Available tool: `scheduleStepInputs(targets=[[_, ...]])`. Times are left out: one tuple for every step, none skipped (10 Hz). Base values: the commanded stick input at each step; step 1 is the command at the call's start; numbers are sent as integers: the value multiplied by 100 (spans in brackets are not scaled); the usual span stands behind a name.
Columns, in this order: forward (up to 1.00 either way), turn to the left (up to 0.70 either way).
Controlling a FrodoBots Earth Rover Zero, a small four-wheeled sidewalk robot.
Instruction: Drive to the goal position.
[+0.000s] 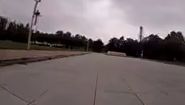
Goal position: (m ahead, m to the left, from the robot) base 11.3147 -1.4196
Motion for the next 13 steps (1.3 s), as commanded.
scheduleStepInputs(targets=[[70, 0], [70, 0], [70, 0], [70, 0], [70, -24], [70, -35], [70, -35], [70, -26], [70, 0], [70, 0], [70, 0], [70, 0], [70, 0]])
